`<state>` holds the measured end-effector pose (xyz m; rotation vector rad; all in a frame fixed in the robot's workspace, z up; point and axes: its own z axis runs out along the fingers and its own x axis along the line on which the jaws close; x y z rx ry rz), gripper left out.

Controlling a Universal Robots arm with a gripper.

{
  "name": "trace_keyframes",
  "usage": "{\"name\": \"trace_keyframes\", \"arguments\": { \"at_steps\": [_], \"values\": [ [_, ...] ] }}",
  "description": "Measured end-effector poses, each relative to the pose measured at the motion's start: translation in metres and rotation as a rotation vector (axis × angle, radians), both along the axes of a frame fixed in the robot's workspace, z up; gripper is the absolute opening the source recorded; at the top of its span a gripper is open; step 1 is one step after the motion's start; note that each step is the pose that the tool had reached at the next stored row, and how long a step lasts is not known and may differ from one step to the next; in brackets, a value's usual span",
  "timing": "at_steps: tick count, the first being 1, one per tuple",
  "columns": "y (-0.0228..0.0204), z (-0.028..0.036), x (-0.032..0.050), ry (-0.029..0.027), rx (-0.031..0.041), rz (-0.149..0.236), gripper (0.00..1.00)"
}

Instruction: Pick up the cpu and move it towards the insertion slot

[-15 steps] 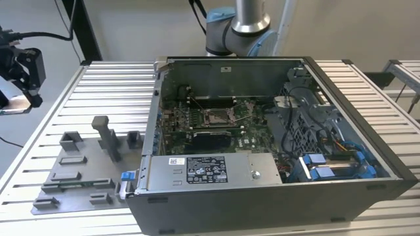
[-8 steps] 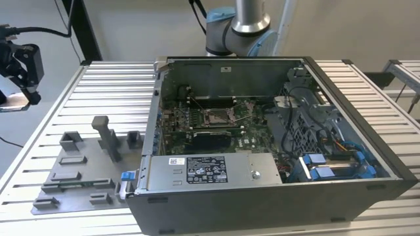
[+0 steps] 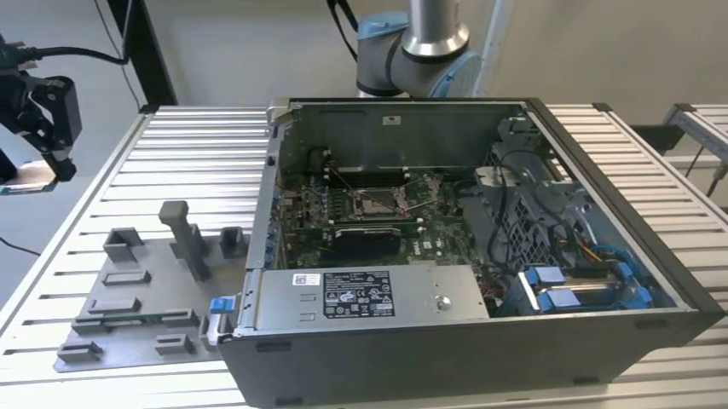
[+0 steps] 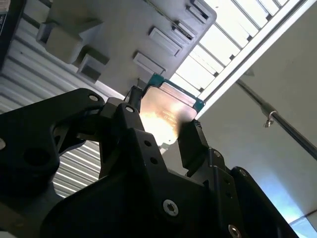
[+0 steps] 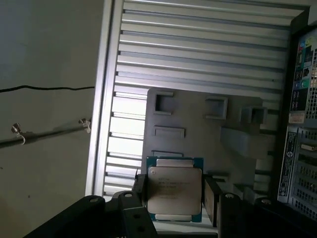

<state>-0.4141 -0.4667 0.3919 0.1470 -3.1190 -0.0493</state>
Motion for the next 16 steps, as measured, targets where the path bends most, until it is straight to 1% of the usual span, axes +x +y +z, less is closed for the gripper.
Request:
{"name": "trace_keyframes", "arguments": {
  "at_steps": [4,16],
  "values": [
    [0.0,0.0,0.0064,0.0001,0.0,0.0,0.0],
    [0.0,0.0,0.0215,0.0001,0.0,0.0,0.0]
  ]
}}
